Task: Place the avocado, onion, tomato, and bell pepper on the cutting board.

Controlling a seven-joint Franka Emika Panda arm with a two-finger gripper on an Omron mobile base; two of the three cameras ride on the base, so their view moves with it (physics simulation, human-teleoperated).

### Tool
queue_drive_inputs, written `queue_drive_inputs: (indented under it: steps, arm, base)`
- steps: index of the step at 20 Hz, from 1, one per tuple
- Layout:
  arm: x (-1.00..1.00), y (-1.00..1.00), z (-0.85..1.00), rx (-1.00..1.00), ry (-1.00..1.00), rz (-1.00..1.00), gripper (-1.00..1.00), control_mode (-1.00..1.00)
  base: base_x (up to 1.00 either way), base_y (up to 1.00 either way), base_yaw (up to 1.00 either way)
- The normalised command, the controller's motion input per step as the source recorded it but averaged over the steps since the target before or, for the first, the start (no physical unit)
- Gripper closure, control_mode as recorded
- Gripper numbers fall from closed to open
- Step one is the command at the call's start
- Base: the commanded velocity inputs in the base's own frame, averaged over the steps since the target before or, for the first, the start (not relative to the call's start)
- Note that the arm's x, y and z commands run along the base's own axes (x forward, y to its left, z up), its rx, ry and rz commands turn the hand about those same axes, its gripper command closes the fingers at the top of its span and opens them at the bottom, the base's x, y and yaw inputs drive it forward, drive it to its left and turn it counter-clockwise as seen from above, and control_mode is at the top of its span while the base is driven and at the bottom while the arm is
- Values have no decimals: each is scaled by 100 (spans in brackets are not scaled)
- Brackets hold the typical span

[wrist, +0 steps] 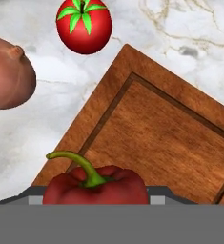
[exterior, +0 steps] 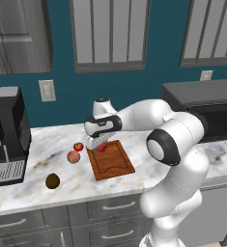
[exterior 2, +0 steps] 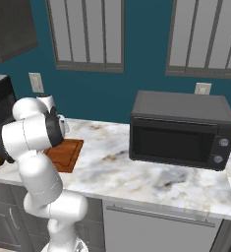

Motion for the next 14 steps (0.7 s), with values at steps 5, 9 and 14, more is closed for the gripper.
queue_drive_inputs:
  steps: [5,9,14]
  arm:
    - [0,0,-14,0,1,-2,100,-100]
    - [0,0,-15,0,2,-2,100,-100]
    - [0,0,-15,0,4,-3,100,-100]
  base:
    - [0,0,0]
    - [0,0,0]
    - [0,0,0]
